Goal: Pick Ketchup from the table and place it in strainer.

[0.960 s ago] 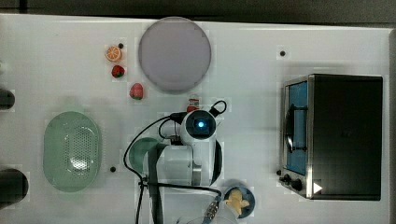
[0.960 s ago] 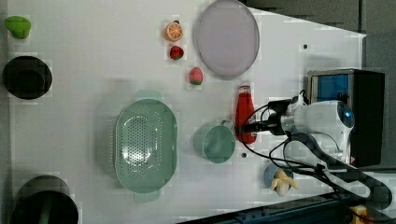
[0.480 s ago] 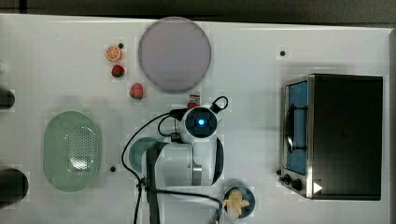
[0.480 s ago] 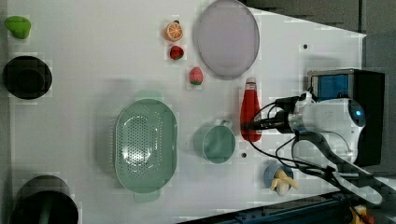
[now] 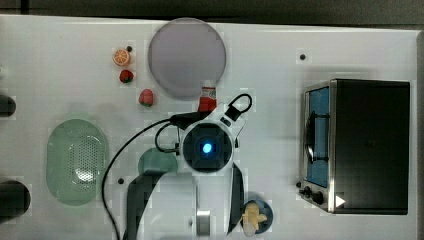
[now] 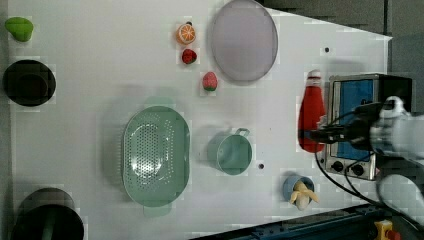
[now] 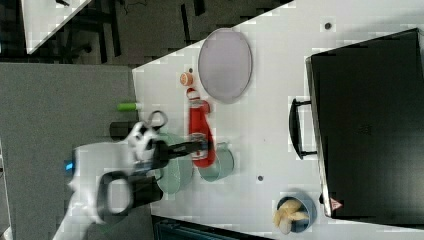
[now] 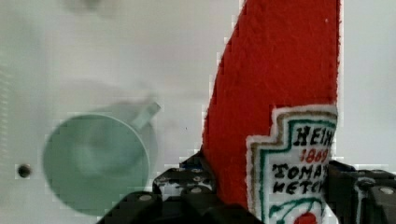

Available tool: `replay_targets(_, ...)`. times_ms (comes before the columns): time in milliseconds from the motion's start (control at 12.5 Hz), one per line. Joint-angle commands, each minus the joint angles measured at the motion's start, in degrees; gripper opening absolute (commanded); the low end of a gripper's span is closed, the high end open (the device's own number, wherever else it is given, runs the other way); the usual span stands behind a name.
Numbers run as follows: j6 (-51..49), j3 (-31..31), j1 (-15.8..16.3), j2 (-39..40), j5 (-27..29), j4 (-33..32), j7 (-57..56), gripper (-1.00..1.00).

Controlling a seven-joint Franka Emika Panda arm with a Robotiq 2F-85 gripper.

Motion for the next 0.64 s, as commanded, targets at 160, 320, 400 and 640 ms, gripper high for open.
replay_targets(160,-6.99,5.01,2.25,-5.37,0.37,2.85,4.22,0.24)
replay_targets(320,-7.54,8.81,3.37,-5.77,0.65,3.89,9.90,0.24)
replay_targets(400,-7.44,10.93,3.96,-5.35,1.22,4.33,13.83,0.24)
replay_targets(640,-6.52,17.75,5.24,-2.48,5.01,5.72,25.75,0.24)
